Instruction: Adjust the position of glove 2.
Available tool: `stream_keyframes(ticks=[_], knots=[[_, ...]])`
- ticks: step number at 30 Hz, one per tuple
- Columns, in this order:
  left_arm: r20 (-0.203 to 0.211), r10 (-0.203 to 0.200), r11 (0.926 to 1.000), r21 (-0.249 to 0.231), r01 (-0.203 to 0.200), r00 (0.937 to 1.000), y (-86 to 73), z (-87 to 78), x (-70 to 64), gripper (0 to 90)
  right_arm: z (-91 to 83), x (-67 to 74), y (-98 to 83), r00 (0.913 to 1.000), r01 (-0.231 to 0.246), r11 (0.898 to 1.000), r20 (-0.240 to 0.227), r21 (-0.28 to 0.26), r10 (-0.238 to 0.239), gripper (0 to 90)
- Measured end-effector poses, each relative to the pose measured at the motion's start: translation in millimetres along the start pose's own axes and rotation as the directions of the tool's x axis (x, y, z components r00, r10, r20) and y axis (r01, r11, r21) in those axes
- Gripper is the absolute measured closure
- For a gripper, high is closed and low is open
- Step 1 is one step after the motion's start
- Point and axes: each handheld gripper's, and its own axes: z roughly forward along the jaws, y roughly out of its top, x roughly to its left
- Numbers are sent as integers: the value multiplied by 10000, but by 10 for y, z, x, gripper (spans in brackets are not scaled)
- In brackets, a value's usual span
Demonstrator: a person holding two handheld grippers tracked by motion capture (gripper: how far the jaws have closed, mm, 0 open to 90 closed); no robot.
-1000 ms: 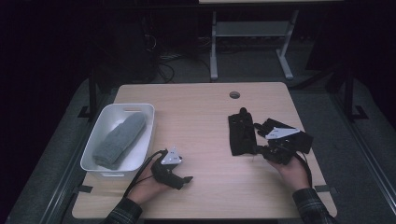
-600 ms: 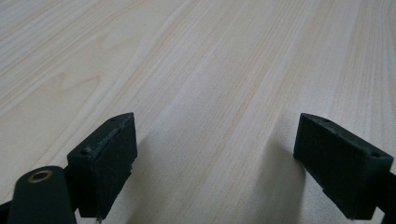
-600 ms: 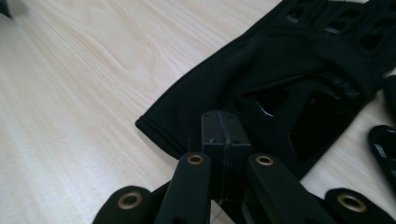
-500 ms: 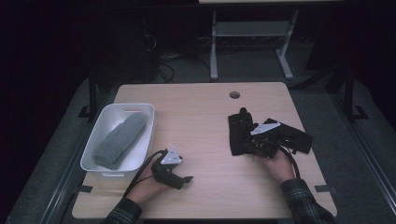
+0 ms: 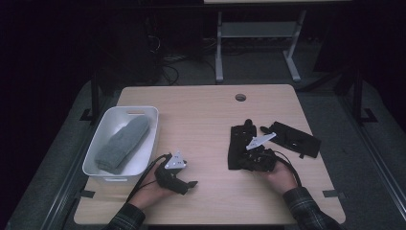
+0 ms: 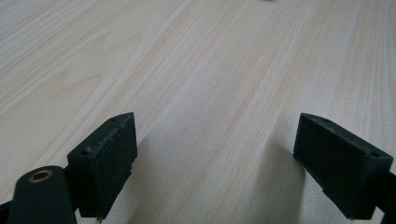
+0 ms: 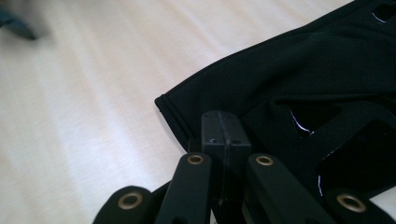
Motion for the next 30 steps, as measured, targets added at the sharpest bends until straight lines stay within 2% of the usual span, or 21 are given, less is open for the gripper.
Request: stream_keyframes(ticks=[6,11,13,15,17,20,22,26,30], knots=[[4,-8,10000,2,8,10000,0,0,0,125,-26,185,-64,9980,246,9995,-581,182,-235,900],[-6,-13,10000,-45,13,10000,-2,3,-1,125,-62,382,-132,9930,630,9975,-1023,320,-594,900],[-8,-11,10000,-47,11,10000,-2,3,-1,125,-89,433,-141,9913,958,9949,-941,310,-925,900],[-11,-61,9999,-81,61,10000,-2,5,-4,125,-141,446,-121,9915,1053,9944,-771,16,-1049,900],[-7,-70,9999,-76,70,10000,-2,5,-4,125,-195,384,-77,9947,841,9960,-574,-296,-857,900],[0,-49,10000,-30,49,10000,0,3,-3,125,-212,175,-2,9989,449,9973,183,-576,-439,900],[3,-30,10000,22,30,10000,3,-2,-1,125,-192,44,46,9971,165,9979,746,-627,-118,900],[6,-27,10000,13,27,10000,2,-1,-1,125,-90,-109,93,9921,-158,9985,1233,-529,222,900],[3,-27,10000,3,27,10000,1,0,-1,125,44,-149,98,9911,-186,9998,1318,-104,198,900]])
